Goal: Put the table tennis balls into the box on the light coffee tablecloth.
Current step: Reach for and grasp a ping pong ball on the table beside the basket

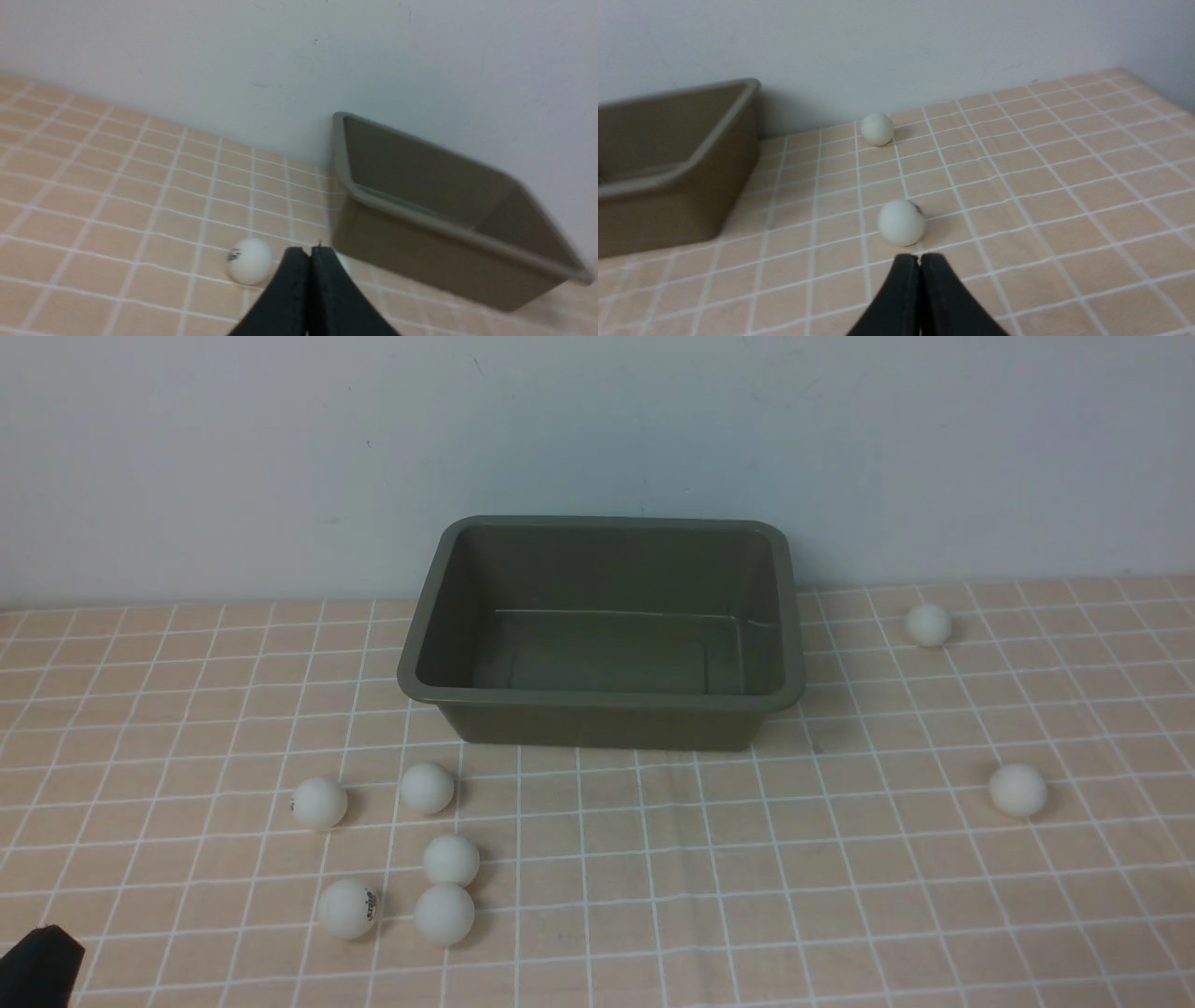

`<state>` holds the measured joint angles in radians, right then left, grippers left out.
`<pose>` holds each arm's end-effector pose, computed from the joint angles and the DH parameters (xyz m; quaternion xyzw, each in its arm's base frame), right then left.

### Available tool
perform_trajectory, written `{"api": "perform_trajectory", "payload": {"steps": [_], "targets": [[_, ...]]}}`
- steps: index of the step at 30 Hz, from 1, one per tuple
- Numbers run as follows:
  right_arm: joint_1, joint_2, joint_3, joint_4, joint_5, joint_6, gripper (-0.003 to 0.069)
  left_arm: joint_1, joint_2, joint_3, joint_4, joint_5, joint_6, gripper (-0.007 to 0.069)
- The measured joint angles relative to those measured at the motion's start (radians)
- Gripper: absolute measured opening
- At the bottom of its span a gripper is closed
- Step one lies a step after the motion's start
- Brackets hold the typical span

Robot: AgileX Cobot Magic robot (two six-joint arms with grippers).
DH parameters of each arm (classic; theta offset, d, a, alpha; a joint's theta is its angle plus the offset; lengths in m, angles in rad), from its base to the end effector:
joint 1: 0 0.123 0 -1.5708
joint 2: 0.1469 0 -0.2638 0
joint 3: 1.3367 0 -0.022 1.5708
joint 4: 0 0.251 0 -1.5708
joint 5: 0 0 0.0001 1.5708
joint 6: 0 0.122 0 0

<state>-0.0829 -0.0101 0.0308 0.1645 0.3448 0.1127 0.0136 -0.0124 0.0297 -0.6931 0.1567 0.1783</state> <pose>0.1051 -0.0019 0.1645 0.1225 0.7875 0.0777 0.5991 0.1088 -0.0108 0.1916 -0.1537 0.7083 -0.2037 0.6581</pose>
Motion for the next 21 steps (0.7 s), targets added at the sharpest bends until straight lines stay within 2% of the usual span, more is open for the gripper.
{"api": "perform_trajectory", "payload": {"steps": [1,3,4,6,10,18,21], "targets": [[0.000,0.000,0.000,0.000,0.000,0.002,-0.0018,0.000,0.000,0.000,-0.012,0.000,-0.002,-0.0066],[0.000,0.000,0.000,0.111,0.000,0.015,-0.0018,0.000,0.000,0.000,-0.158,-0.004,-0.013,-0.0066],[0.000,0.000,0.000,0.126,0.000,0.015,-0.0018,0.000,0.000,0.000,-0.168,-0.004,-0.014,-0.0066],[0.000,0.000,0.000,0.204,-0.013,0.014,-0.0018,0.000,0.000,0.000,-0.278,-0.011,-0.016,-0.0066],[0.000,0.000,0.000,0.290,-0.064,0.015,-0.0018,0.000,0.000,0.000,-0.416,-0.015,-0.016,-0.0066],[0.000,0.000,0.000,0.508,-0.182,0.043,-0.0018,0.000,0.000,0.000,-0.534,-0.036,-0.016,-0.0066],[0.000,0.000,0.000,0.541,-0.201,0.049,-0.0018,0.000,0.000,0.000,-0.590,-0.037,-0.017,-0.0063]]}}
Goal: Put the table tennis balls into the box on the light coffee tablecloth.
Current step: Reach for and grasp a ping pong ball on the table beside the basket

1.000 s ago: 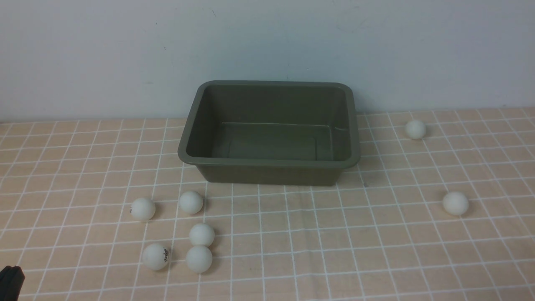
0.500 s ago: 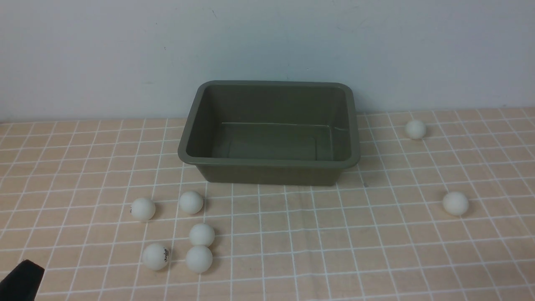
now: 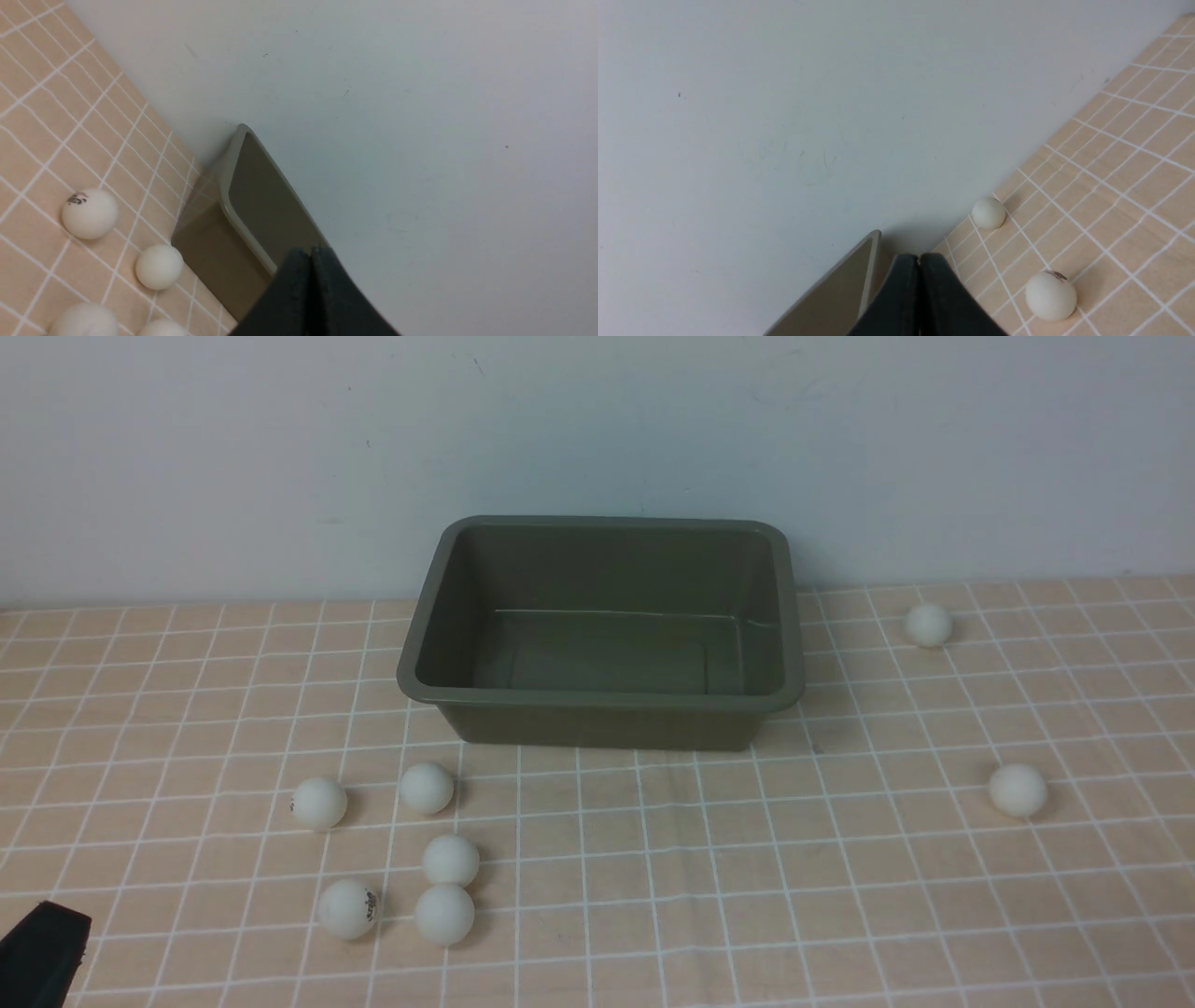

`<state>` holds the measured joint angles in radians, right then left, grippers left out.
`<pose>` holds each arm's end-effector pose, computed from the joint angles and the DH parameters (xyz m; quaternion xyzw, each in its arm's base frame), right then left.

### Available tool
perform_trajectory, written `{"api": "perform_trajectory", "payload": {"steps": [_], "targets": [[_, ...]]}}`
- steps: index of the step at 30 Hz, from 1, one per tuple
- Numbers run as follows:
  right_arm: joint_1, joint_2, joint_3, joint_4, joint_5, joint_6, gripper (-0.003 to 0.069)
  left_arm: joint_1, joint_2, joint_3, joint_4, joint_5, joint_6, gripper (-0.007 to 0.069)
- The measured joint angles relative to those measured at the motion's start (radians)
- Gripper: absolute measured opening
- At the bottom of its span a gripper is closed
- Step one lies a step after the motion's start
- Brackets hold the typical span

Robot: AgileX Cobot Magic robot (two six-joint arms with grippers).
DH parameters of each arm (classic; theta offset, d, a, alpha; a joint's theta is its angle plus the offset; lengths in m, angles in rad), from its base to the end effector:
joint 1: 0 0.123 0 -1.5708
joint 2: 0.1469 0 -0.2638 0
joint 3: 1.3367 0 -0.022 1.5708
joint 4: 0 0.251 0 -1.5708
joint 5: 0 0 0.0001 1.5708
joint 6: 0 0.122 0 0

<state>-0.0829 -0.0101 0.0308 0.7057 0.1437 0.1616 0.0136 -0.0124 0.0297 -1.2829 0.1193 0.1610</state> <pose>0.1096 0.0023 0.1923 0.2997 0.6570 0.2935 0.6264 0.1087 -0.0125 0.2022 -0.3375 0.6069 -0.4113 0.5905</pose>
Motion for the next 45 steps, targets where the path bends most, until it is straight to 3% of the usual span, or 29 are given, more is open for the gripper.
{"api": "perform_trajectory", "payload": {"steps": [9,13,18,19,20,23,24,28,30,31,32,34,39,45], "targets": [[0.000,0.000,0.000,0.128,0.024,0.010,0.0013,0.000,0.000,0.000,-0.073,-0.002,0.001,0.0038],[0.000,0.000,0.000,0.201,0.063,0.010,0.0084,0.000,0.000,0.000,-0.086,0.017,0.005,0.0169],[0.000,0.000,0.000,0.251,0.151,0.009,0.0222,0.000,0.000,0.000,-0.117,0.039,0.030,0.0338],[0.000,0.000,0.000,0.263,0.179,0.009,0.0281,0.000,0.000,0.000,-0.127,0.042,0.048,0.0394],[0.000,0.000,0.000,0.264,0.179,0.009,0.0290,0.000,0.000,0.000,-0.128,0.042,0.048,0.0394],[0.000,0.000,0.000,0.292,0.207,-0.002,0.0440,0.000,0.000,-0.010,-0.139,0.053,0.123,0.0482],[0.000,0.000,0.000,0.300,0.207,-0.016,0.0485,0.000,0.000,-0.024,-0.139,0.053,0.154,0.0493],[0.000,0.000,-0.040,0.343,0.194,-0.167,0.0613,0.000,0.000,-0.175,-0.125,0.053,0.491,0.0508],[0.000,0.000,-0.114,0.348,0.189,-0.294,0.0634,0.000,0.002,-0.247,-0.125,0.053,0.699,0.0508],[0.000,0.000,-0.122,0.347,0.189,-0.308,0.0635,0.000,0.004,-0.247,-0.125,0.053,0.717,0.0508],[0.000,0.000,-0.184,0.350,0.194,-0.404,0.0638,0.000,0.026,-0.294,-0.136,0.056,0.826,0.0506],[0.000,0.029,-0.284,0.353,0.228,-0.523,0.0637,0.000,0.094,-0.341,-0.170,0.075,0.921,0.0495],[0.000,0.234,-0.480,0.310,0.404,-0.672,0.0623,0.000,0.335,-0.434,-0.123,0.203,0.992,0.0486],[0.000,0.574,-0.691,0.134,0.615,-0.717,0.0607,0.000,0.667,-0.568,0.139,0.356,0.943,0.0486]]}}
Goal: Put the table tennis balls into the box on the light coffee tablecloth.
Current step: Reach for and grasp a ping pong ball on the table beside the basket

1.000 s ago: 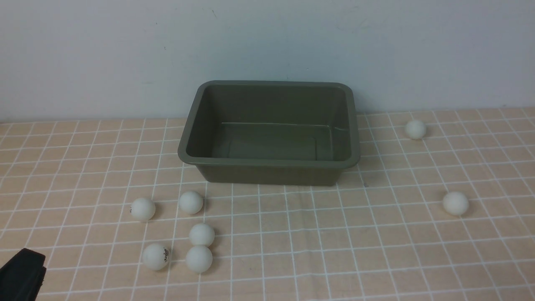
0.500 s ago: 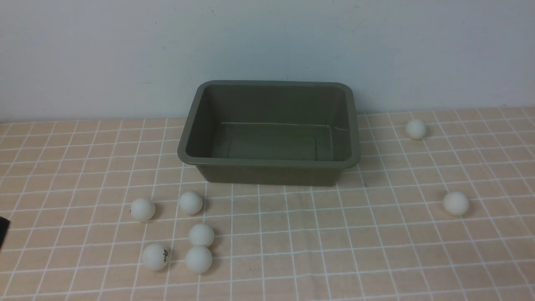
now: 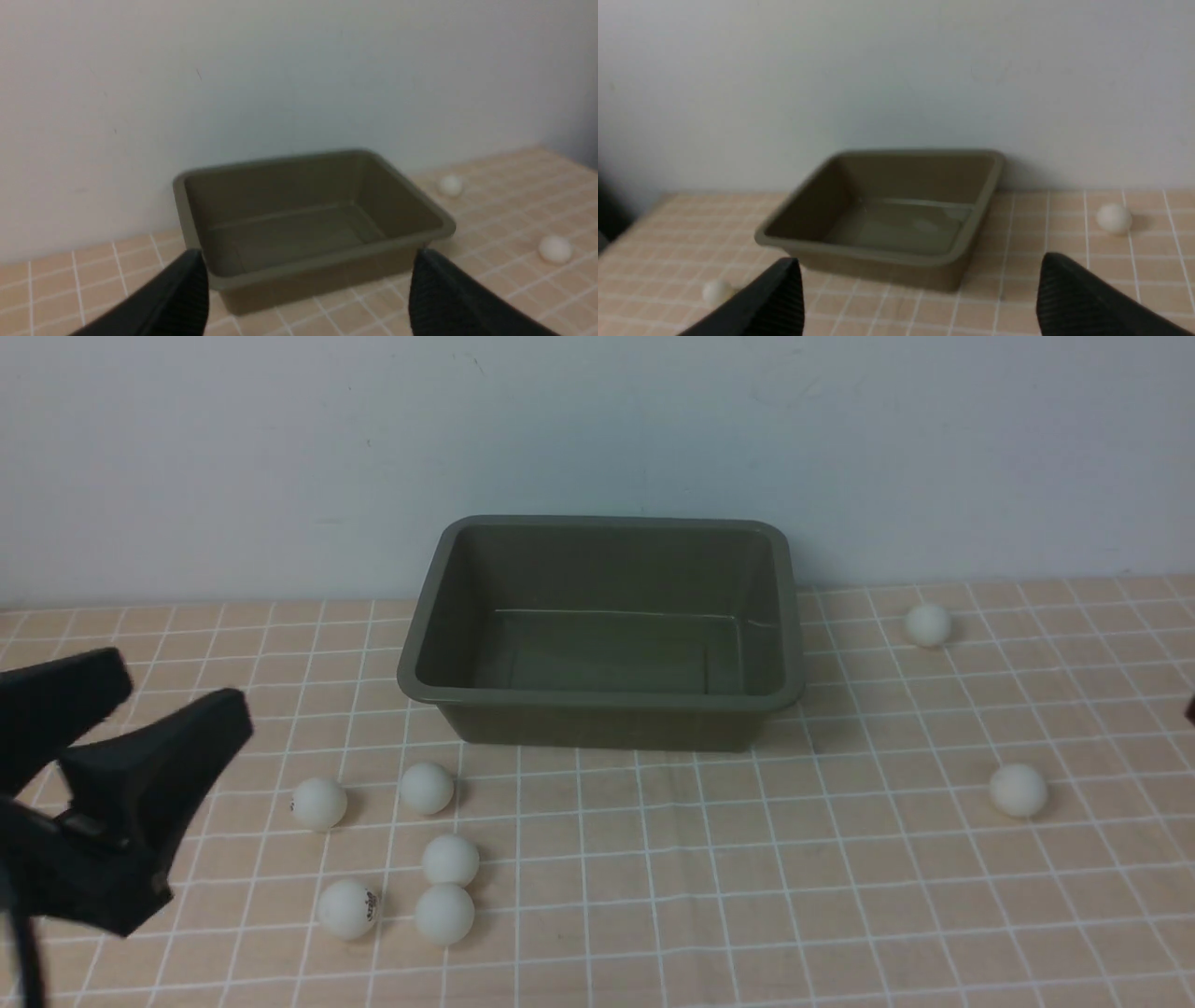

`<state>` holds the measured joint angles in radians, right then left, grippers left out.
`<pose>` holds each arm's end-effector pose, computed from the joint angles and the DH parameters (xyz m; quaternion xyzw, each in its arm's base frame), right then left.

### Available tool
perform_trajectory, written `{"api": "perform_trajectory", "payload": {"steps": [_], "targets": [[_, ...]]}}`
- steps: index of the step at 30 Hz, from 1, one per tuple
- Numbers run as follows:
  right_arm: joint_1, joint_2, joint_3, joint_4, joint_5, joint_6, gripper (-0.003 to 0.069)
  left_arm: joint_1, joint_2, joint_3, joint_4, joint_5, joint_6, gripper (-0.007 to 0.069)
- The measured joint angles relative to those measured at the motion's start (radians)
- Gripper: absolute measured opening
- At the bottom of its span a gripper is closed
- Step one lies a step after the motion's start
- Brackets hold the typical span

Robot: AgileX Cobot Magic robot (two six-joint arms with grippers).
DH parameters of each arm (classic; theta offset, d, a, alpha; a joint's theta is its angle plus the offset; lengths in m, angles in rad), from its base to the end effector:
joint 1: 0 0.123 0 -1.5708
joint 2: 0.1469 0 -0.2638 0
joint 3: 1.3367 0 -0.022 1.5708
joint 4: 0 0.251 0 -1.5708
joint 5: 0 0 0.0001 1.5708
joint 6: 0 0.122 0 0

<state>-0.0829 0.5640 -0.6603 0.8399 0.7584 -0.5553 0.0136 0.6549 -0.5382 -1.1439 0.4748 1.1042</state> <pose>0.1448 0.0507 0.3236 -0.0651 0.8095 0.2313 0.5357 0.1765 -0.0485 0.3008 0.1287 0.7689 -0.1615 0.6051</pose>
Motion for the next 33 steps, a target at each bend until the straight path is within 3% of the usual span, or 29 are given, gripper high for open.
{"api": "perform_trajectory", "payload": {"steps": [7,12,16,33], "targets": [[0.000,0.302,-0.130,-0.170,0.076,0.061,0.0582,0.000,0.242,-0.088,0.241,0.018,-0.199,0.0486],[0.000,0.527,-0.216,-0.352,0.076,0.134,0.0579,0.000,0.417,-0.126,0.502,0.030,-0.454,0.0486],[0.000,0.643,-0.252,-0.443,0.076,0.168,0.0579,0.000,0.531,-0.168,0.619,0.037,-0.590,0.0486],[0.000,0.770,-0.358,-0.455,0.103,0.191,0.0579,0.000,1.147,-0.617,0.779,0.126,-0.660,0.0486]]}}
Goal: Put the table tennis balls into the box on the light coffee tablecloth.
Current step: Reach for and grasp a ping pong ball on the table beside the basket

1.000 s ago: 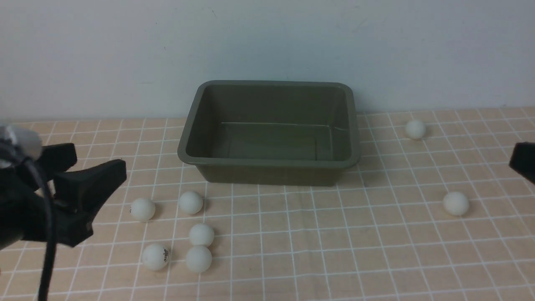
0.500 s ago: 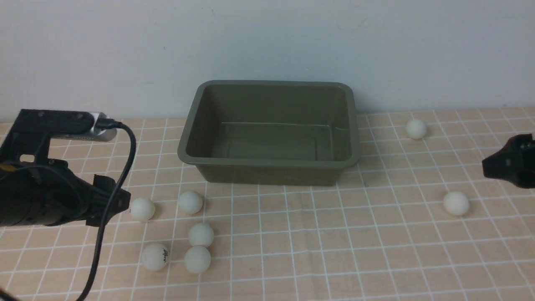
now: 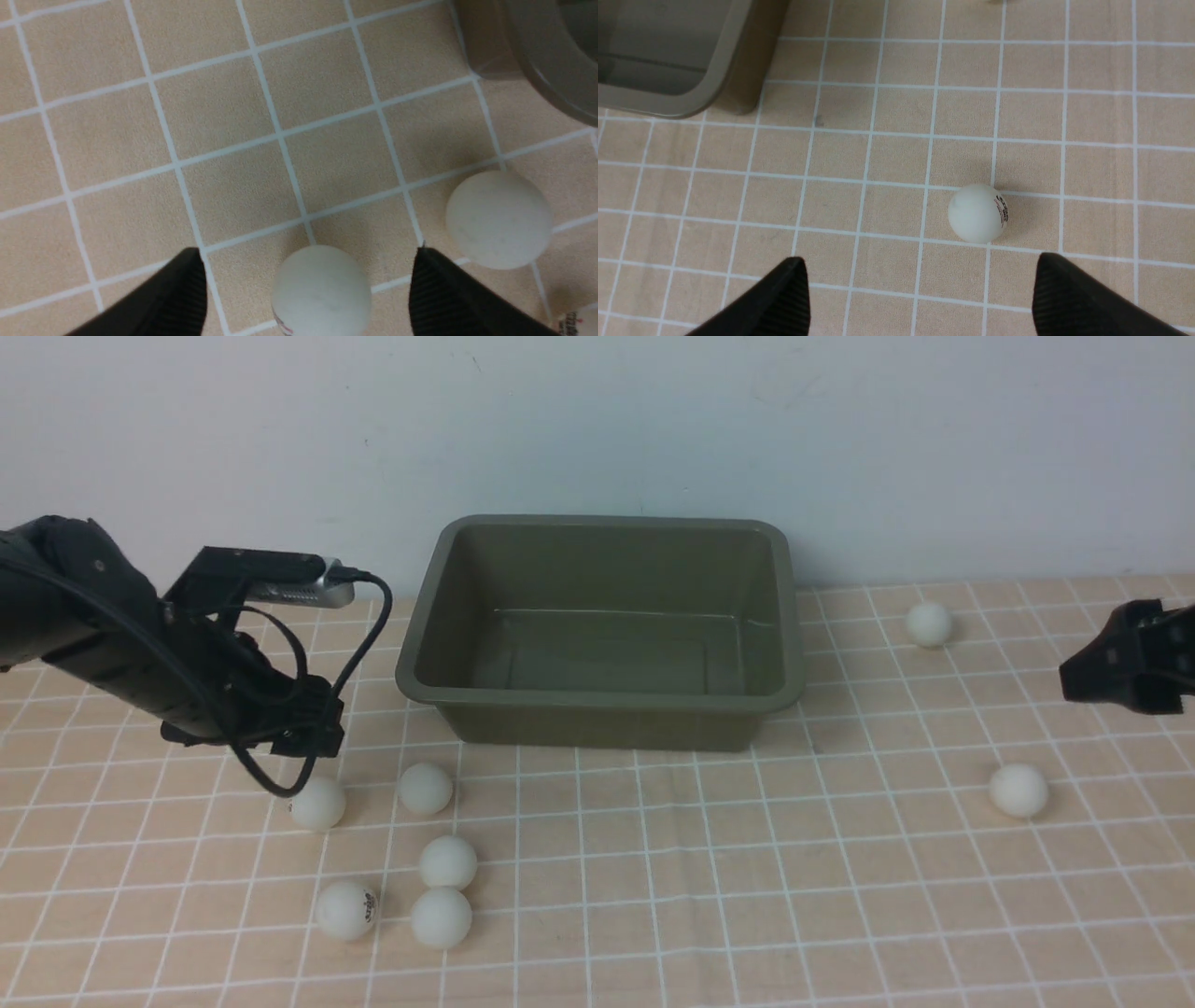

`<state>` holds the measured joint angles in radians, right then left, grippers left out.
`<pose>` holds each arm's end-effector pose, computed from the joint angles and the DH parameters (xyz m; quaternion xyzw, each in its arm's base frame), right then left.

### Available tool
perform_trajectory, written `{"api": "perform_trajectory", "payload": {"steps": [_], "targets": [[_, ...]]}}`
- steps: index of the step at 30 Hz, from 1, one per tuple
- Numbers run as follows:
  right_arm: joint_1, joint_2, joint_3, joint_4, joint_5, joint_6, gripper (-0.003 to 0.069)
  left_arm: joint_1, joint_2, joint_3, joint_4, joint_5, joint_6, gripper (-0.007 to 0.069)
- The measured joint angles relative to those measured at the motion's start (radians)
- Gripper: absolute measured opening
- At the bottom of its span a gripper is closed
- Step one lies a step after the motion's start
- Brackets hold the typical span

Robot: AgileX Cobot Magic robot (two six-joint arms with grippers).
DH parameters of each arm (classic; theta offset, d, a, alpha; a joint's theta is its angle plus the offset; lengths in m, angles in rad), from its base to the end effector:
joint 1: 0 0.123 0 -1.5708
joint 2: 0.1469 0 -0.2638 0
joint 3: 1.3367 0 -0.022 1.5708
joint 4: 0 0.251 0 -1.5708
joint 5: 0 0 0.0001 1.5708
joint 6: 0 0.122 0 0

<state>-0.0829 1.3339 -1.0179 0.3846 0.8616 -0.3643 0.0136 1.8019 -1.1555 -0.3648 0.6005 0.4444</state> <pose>0.2855 0.0112 0.2486 -0.0482 0.9561 0.1145 0.2655 0.3732 -0.0196 0.1456 0.0831 0.9673 -0.0819 0.2252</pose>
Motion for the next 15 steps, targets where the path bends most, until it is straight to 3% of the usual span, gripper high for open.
{"api": "perform_trajectory", "payload": {"steps": [15], "targets": [[0.000,0.000,0.000,0.001,0.017,0.013,0.0579,0.000,0.096,-0.062,0.056,0.120,-0.054,0.0486]]}}
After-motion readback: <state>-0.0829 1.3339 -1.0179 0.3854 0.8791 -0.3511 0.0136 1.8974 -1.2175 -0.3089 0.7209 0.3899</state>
